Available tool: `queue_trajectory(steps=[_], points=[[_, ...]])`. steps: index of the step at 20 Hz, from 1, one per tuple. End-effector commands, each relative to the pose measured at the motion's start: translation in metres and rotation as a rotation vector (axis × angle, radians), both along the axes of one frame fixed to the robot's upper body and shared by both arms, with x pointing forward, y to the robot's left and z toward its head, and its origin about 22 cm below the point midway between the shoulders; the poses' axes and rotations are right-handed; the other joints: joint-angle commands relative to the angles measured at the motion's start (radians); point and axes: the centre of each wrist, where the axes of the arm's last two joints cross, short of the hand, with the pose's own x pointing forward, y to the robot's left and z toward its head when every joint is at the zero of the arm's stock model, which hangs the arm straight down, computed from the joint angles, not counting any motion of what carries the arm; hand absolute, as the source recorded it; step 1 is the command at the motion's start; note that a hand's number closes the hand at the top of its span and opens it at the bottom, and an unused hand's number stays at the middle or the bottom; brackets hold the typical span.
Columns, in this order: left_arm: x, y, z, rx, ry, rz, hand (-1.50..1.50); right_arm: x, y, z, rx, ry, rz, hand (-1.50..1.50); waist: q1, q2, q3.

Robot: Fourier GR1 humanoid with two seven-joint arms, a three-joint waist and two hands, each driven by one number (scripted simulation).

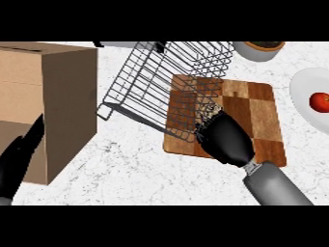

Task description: Pick the cupcake from the cutting board and place it in the basket

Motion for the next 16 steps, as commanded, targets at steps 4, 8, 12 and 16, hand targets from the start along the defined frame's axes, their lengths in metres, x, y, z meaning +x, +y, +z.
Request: queue_trajectory(steps=[4, 8, 12, 16], points=[[-0.001, 0.004, -0.026, 0.012, 0.099, 0.04, 0.0, 0.051, 0.004, 0.106, 0.081, 0.141, 0.18, 1.5, -0.023, -0.014, -0.006], [-0.001, 0.004, -0.036, 0.007, 0.118, 0.044, 0.0, 0.072, 0.007, 0.159, 0.147, 0.314, 0.265, 1.5, -0.031, -0.025, -0.006], [0.006, 0.004, -0.039, 0.0, 0.112, 0.066, 0.0, 0.094, 0.001, 0.232, 0.15, 0.445, 0.325, 1.5, -0.041, -0.028, -0.005], [0.007, 0.004, -0.045, -0.004, 0.111, 0.074, 0.0, 0.111, 0.002, 0.304, 0.139, 0.593, 0.357, 1.5, -0.041, -0.029, -0.002]])
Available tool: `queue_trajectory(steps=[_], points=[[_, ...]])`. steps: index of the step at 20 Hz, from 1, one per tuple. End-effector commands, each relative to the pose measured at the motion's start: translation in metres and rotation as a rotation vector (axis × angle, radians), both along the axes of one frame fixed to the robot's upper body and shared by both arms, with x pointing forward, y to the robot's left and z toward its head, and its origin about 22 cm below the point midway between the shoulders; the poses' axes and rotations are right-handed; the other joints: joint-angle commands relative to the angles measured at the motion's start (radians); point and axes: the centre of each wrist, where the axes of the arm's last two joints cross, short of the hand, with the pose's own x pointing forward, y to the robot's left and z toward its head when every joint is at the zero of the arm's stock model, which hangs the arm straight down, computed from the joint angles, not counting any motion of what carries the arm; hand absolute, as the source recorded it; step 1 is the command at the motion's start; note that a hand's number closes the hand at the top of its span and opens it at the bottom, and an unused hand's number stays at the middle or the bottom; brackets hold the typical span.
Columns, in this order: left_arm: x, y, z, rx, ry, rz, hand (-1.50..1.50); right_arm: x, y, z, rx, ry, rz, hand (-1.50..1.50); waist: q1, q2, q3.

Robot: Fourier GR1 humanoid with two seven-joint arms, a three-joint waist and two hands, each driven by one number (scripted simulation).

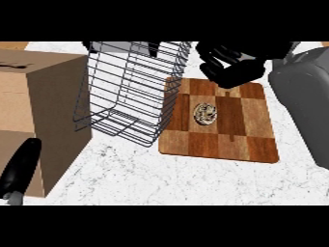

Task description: Pick the cupcake from the cutting board and place it in the basket

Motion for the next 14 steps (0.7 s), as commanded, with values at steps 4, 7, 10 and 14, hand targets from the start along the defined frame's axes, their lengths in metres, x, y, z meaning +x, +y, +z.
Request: queue_trajectory(steps=[4, 7, 10, 14], points=[[0.004, -0.006, -0.021, 0.017, 0.017, 0.005, 0.0, 0.024, 0.018, 0.113, -0.022, 0.224, 0.081, 1.5, 0.0, 0.011, -0.001], [0.013, -0.008, -0.024, 0.001, 0.027, 0.029, 0.0, 0.027, 0.041, 0.132, -0.049, 0.29, 0.096, 1.5, -0.023, 0.007, 0.002], [0.014, 0.015, -0.028, -0.001, 0.021, 0.048, 0.0, 0.031, 0.062, 0.138, -0.071, 0.324, 0.089, 1.5, -0.018, 0.011, 0.002], [0.012, -0.009, -0.04, 0.002, 0.019, 0.028, 0.0, 0.026, 0.096, 0.144, -0.139, 0.334, 0.094, 1.5, -0.03, 0.006, 0.003]])
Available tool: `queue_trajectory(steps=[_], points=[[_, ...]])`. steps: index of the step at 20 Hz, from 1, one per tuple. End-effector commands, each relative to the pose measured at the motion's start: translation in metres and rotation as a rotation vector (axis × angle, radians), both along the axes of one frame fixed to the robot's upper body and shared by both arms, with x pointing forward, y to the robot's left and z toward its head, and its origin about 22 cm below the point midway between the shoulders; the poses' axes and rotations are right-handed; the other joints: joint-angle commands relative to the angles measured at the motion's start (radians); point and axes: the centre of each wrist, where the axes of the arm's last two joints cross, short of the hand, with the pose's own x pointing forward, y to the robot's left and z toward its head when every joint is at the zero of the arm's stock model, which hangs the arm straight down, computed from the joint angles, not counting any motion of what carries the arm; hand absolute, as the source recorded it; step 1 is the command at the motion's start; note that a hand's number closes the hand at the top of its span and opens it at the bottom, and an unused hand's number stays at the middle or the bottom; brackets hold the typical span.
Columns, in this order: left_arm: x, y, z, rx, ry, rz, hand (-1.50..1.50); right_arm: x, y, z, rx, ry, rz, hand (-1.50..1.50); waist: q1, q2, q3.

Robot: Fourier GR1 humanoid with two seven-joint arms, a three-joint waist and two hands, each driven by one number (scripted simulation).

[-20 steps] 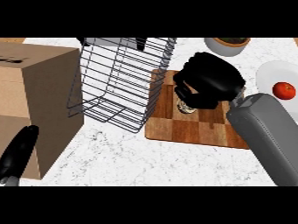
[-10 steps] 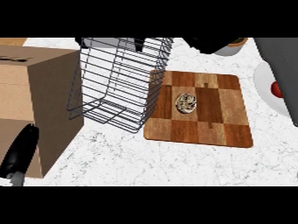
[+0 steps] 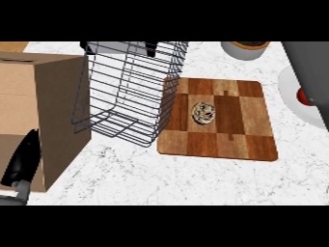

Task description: Pick the cupcake from the cutting board and place it in the basket

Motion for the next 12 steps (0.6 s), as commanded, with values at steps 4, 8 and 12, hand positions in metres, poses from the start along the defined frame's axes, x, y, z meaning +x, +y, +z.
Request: queue_trajectory(steps=[4, 8, 12], points=[[-0.006, 0.007, -0.037, 0.009, 0.106, 0.054, 0.0, 0.004, 0.042, -0.028, -0.108, 0.08, 0.071, 1.5, -0.024, 0.005, -0.01], [-0.005, 0.021, -0.033, 0.011, 0.099, 0.05, 0.0, 0.004, 0.059, -0.042, -0.124, 0.033, 0.043, 1.5, -0.016, 0.007, -0.01], [0.002, 0.014, -0.032, 0.001, 0.091, 0.071, 0.0, -0.004, 0.086, -0.065, -0.174, 0.038, 0.042, -1.5, -0.04, -0.003, -0.009]])
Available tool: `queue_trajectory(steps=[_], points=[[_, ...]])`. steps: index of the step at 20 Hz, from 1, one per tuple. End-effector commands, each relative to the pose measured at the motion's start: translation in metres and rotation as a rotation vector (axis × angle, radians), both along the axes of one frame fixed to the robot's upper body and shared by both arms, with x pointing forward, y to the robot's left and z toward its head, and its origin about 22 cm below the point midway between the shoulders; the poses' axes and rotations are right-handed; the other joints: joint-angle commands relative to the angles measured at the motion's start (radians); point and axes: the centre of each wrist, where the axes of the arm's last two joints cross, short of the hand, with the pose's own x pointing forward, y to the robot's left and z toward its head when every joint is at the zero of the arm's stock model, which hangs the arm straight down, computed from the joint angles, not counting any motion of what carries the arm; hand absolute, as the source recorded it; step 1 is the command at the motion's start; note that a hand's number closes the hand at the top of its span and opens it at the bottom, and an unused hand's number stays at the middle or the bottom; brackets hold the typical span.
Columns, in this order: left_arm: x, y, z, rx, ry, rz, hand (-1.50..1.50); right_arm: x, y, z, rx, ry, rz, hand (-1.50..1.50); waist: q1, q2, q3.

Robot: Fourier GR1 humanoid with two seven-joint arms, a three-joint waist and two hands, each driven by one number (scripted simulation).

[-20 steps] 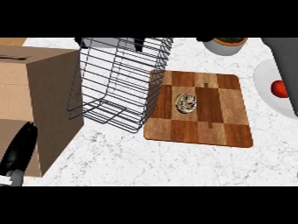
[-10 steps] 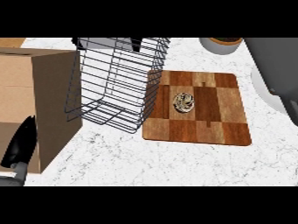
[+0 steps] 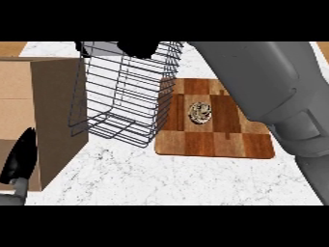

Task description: Pick the cupcake from the cutting board and place it in the basket

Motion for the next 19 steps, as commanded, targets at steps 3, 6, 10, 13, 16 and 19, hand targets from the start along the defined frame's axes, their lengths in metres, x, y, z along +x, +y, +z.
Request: queue_trajectory(steps=[3, 6, 10, 13, 16, 19], points=[[-0.012, 0.005, -0.029, 0.01, 0.116, 0.035, 0.0, 0.011, 0.004, -0.05, -0.013, 0.09, 0.002, -1.5, -0.008, 0.008, -0.015], [-0.008, 0.012, -0.013, 0.023, 0.113, 0.016, 0.0, 0.014, 0.004, -0.053, 0.028, 0.068, -0.004, -1.5, 0.003, 0.01, -0.014], [-0.009, 0.0, -0.039, 0.02, 0.118, 0.047, 0.0, 0.013, 0.013, -0.057, 0.17, 0.102, -0.097, -1.5, -0.016, 0.007, -0.015], [-0.014, 0.009, -0.029, 0.009, 0.132, 0.049, 0.0, 0.018, 0.005, -0.041, 0.232, 0.125, -0.213, -1.5, -0.015, 0.001, -0.015], [-0.015, 0.01, -0.032, 0.019, 0.122, 0.03, 0.0, 0.029, -0.011, -0.05, 0.256, 0.13, -0.353, -1.5, -0.006, 0.008, -0.015], [-0.02, 0.013, -0.037, 0.013, 0.117, 0.013, 0.0, 0.038, -0.039, -0.022, 0.257, 0.102, -0.477, -1.5, 0.01, 0.015, -0.017]])
